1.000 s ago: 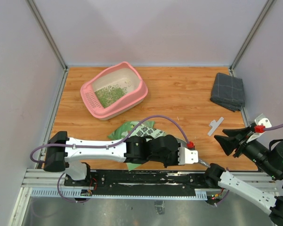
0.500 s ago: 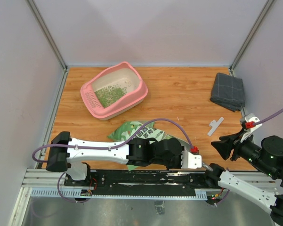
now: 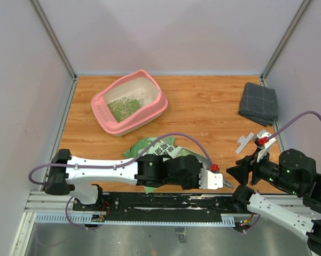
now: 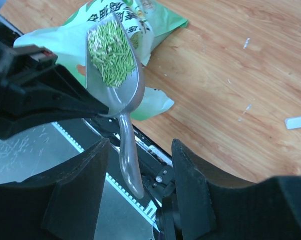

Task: Fill the litter box with clean litter
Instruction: 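Scoop the cat litter from the cat litter bag.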

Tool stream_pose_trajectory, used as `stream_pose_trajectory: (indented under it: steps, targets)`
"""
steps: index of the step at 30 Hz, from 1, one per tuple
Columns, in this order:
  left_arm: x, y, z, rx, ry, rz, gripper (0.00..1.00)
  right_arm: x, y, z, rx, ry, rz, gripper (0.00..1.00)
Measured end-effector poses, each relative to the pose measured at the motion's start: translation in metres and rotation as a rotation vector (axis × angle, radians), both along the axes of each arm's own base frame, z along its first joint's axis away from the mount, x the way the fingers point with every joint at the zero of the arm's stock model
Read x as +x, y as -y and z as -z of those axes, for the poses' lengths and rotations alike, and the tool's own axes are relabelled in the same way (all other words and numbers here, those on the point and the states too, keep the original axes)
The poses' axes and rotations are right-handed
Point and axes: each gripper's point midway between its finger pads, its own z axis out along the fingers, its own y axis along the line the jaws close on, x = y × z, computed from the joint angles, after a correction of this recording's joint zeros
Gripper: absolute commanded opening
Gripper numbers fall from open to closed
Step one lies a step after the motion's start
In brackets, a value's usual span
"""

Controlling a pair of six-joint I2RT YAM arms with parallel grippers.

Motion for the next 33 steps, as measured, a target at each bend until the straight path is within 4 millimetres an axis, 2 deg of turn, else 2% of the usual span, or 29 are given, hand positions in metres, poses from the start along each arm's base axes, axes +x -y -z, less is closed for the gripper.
stream_pose_trajectory:
  steps: [6,8,17,22,25,30,33]
  targets:
    - [0.005,-0.02,-0.03,-0.054,0.021,-0.025,0.0,-0.003,-0.02,0.007,-0.027,-0.02,-0.113,0.57]
    - [0.009,-0.024,-0.034,-0.059,0.022,-0.036,0.0,-0.002,-0.03,0.011,-0.042,-0.029,-0.152,0.58]
    - [0.036,-0.05,-0.028,0.007,0.024,-0.108,0.0,0.021,-0.077,0.018,-0.116,-0.061,-0.264,0.59]
    - [0.038,-0.056,-0.03,0.016,0.024,-0.117,0.0,0.032,-0.09,0.028,-0.16,-0.074,-0.281,0.59]
    - [0.039,-0.059,-0.036,0.002,0.026,-0.122,0.0,0.035,-0.094,0.04,-0.176,-0.086,-0.286,0.58]
    - [0.042,-0.064,-0.046,-0.026,0.029,-0.132,0.0,0.036,-0.099,0.059,-0.192,-0.114,-0.298,0.53]
    - [0.043,-0.066,-0.047,-0.026,0.031,-0.132,0.0,0.037,-0.102,0.062,-0.186,-0.114,-0.303,0.39]
